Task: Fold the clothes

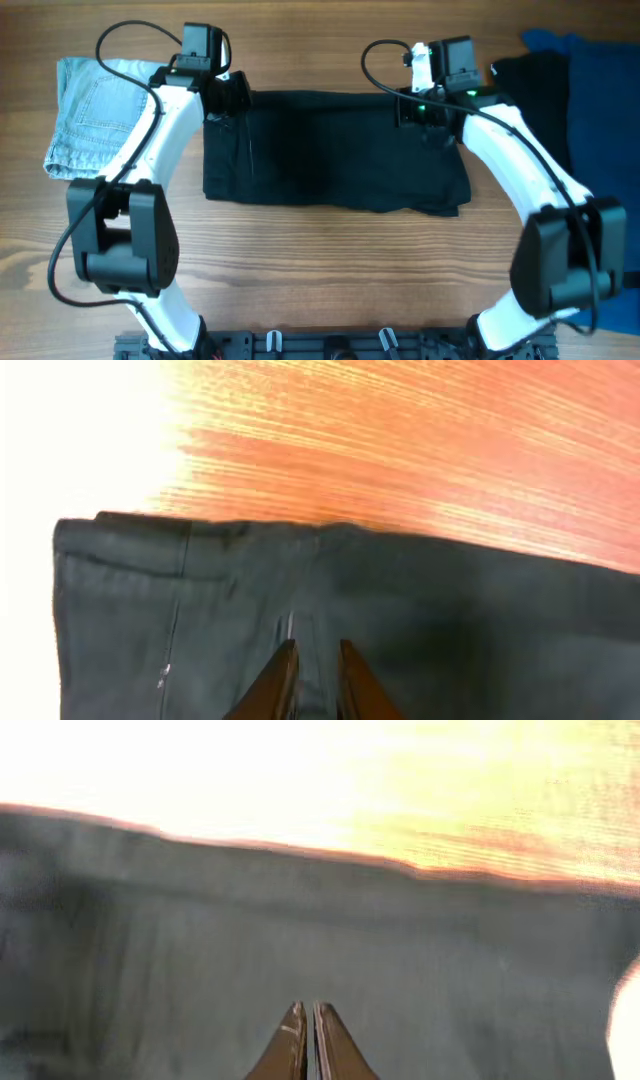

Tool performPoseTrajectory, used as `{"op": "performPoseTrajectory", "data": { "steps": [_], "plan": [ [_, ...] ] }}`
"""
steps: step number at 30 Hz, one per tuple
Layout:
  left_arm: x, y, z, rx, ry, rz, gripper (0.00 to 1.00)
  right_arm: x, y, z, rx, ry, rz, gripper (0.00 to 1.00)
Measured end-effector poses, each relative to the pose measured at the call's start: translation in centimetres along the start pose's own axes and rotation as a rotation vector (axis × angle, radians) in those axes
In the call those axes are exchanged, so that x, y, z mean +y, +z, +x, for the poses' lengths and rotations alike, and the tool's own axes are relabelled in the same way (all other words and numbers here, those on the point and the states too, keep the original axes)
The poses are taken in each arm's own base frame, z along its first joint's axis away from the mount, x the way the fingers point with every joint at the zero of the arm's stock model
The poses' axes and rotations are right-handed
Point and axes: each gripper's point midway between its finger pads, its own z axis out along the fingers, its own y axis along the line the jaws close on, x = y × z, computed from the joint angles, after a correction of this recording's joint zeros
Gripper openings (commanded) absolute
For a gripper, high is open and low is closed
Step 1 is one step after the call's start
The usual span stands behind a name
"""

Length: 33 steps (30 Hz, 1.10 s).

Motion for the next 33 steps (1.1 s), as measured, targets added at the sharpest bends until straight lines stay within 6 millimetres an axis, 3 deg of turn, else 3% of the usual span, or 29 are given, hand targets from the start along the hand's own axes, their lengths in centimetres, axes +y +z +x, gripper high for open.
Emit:
{"op": "performPoseTrajectory", "data": {
  "steps": [4, 6, 8, 13, 16, 18, 21, 23, 25, 26, 27, 28, 29, 30, 31, 32, 33],
  "plan": [
    [0.4, 2.7, 0.0, 0.008, -0.001, -0.004, 0.16, -1.1, 5.9, -0.7, -0.056, -0.024, 0.002, 0.06],
    [0.5, 4.4, -0.4, -0.012, 0.001, -0.002, 0.17, -2.2, 8.2, -0.8, -0.083, -0.029, 0.04, 0.08],
    [1.1, 6.2, -0.6, -0.024, 0.001, -0.024, 0.16, -3.5, 9.2, -0.3, -0.076, -0.025, 0.097, 0.09],
    [1.9, 8.8, -0.8, -0.046, 0.002, -0.051, 0.15, -7.9, 9.8, -1.5, -0.155, -0.014, 0.321, 0.19],
    [2.2, 9.0, -0.9, -0.055, 0.003, -0.068, 0.13, -10.1, 9.0, -3.3, -0.236, 0.01, 0.389, 0.19],
    [2.4, 9.0, -1.0, -0.059, 0.01, -0.079, 0.07, -12.5, 8.2, -3.7, -0.257, 0.042, 0.441, 0.21],
    [2.4, 9.0, -1.3, -0.073, 0.017, -0.081, 0.09, -15.1, 7.2, -4.3, -0.29, 0.078, 0.487, 0.25],
    [2.3, 8.6, -1.6, -0.081, 0.019, -0.081, 0.09, -15.8, 6.7, -4.6, -0.298, 0.061, 0.508, 0.28],
    [1.7, 6.8, -2.7, -0.112, 0.02, -0.073, 0.14, -15.2, 5.9, -4.1, -0.251, 0.013, 0.514, 0.33],
    [0.9, 4.3, -3.9, -0.15, 0.022, -0.057, 0.22, -14.7, 4.7, -3.9, -0.218, 0.004, 0.512, 0.36],
    [0.2, 1.8, -4.9, -0.19, 0.027, -0.042, 0.37, -14.2, 3.4, -3.7, -0.193, 0.013, 0.508, 0.43],
    [-1.0, -4.1, -6.3, -0.258, 0.033, -0.014, 0.4, -12.9, -0.5, -3.1, -0.153, 0.06, 0.499, 0.45],
    [-1.6, -7.1, -6.8, -0.294, 0.043, -0.001, 0.42, -11.4, -3.3, -1.7, -0.079, 0.113, 0.458, 0.49],
    [-1.7, -10.9, -6.2, -0.301, 0.04, 0.002, 0.44, -10.6, -4.6, -0.5, -0.038, 0.14, 0.427, 0.5],
    [-1.6, -12.6, -5.6, -0.299, 0.04, 0.0, 0.5, -9.9, -5.5, -0.2, -0.031, 0.159, 0.399, 0.51],
    [-1.2, -13.8, -4.6, -0.273, 0.035, -0.012, 0.67, -8.4, -6.3, 0.4, -0.005, 0.174, 0.327, 0.51],
    [-0.5, -14.1, -3.9, -0.248, 0.031, -0.028, 0.73, -7.3, -6.4, 1.3, 0.033, 0.183, 0.271, 0.51]
  ]
}}
